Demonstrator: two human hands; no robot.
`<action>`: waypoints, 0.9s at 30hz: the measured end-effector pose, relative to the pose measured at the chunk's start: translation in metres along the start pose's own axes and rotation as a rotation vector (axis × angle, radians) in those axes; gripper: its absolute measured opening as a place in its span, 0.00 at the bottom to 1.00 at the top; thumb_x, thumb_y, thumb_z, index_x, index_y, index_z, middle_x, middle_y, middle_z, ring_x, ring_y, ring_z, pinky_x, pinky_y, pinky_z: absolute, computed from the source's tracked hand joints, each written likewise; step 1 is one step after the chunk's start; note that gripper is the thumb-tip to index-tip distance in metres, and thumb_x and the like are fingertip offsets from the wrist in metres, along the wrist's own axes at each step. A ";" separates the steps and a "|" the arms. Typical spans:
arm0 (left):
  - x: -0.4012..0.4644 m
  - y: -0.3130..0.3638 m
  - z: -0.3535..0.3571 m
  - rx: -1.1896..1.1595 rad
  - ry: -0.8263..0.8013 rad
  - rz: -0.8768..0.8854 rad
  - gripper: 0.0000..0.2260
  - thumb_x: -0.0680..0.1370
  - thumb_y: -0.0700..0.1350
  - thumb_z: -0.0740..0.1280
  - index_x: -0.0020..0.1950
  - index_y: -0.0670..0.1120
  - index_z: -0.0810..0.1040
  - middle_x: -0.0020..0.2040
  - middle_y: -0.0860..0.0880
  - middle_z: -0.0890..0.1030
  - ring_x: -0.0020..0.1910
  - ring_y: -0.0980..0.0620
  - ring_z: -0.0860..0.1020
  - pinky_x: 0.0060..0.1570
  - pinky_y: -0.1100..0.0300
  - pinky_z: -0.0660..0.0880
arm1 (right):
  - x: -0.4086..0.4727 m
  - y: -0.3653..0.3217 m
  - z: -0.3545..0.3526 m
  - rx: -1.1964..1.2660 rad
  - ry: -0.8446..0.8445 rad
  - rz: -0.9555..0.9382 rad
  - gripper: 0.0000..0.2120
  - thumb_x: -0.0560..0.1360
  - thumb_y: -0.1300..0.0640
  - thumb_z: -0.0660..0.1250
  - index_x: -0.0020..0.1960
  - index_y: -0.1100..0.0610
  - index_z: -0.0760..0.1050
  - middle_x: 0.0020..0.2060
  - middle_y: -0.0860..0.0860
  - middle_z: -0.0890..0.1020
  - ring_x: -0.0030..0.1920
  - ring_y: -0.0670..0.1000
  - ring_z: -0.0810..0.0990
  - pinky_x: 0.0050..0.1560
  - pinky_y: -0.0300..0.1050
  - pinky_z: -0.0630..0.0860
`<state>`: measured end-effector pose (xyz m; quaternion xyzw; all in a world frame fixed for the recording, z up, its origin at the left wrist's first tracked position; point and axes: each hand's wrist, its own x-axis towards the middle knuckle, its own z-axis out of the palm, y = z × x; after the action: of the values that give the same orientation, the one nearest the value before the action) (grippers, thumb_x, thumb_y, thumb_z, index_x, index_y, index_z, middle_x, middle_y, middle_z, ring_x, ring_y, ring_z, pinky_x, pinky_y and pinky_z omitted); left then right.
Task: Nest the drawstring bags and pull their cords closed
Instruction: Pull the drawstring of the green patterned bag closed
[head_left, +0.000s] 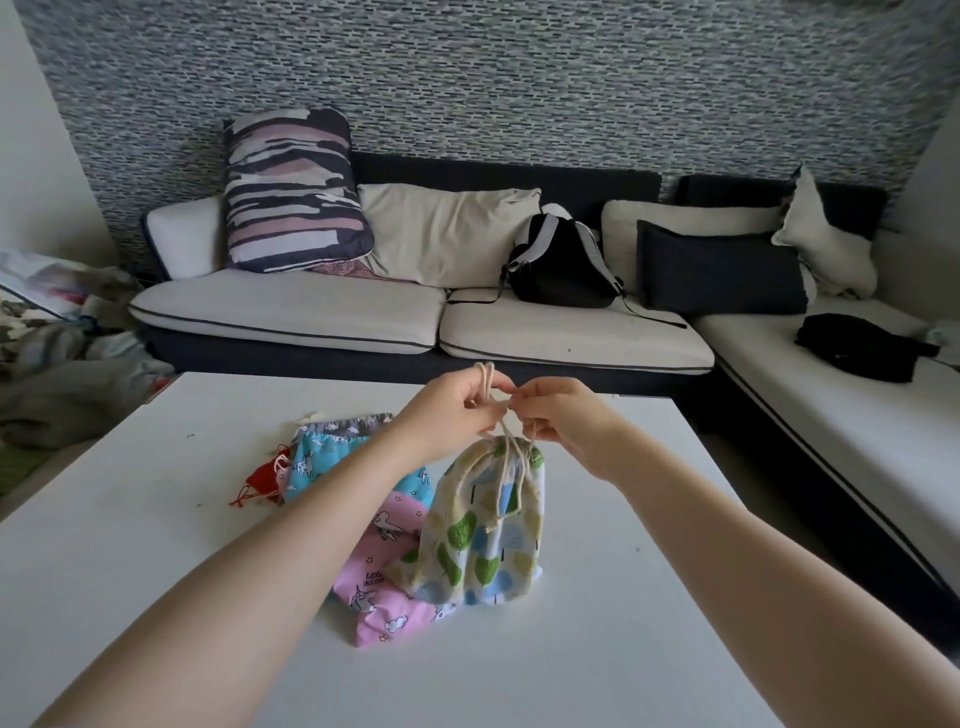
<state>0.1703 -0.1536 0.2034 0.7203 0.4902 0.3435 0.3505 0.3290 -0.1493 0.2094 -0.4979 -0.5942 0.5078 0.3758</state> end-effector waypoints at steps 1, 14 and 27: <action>0.000 -0.001 0.001 0.098 0.014 0.020 0.08 0.77 0.43 0.65 0.54 0.52 0.77 0.40 0.47 0.80 0.41 0.50 0.80 0.49 0.56 0.76 | -0.001 0.000 -0.001 0.015 0.009 -0.008 0.08 0.74 0.69 0.62 0.38 0.61 0.74 0.31 0.54 0.73 0.33 0.49 0.70 0.41 0.41 0.71; -0.002 0.017 0.010 -0.026 0.172 0.097 0.08 0.77 0.43 0.64 0.51 0.48 0.82 0.40 0.56 0.82 0.42 0.59 0.80 0.46 0.69 0.73 | -0.005 -0.001 0.001 0.287 -0.033 0.281 0.21 0.80 0.47 0.53 0.40 0.58 0.77 0.31 0.51 0.74 0.29 0.49 0.68 0.35 0.41 0.69; 0.005 0.016 0.013 -0.401 0.172 -0.097 0.14 0.81 0.48 0.56 0.43 0.50 0.78 0.41 0.51 0.80 0.41 0.52 0.77 0.44 0.59 0.71 | -0.002 0.000 0.001 0.747 0.106 -0.056 0.12 0.80 0.61 0.55 0.41 0.58 0.73 0.34 0.52 0.81 0.39 0.51 0.79 0.57 0.48 0.74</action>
<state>0.1898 -0.1558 0.2108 0.5796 0.4743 0.4771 0.4598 0.3287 -0.1512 0.2096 -0.3358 -0.3610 0.6525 0.5755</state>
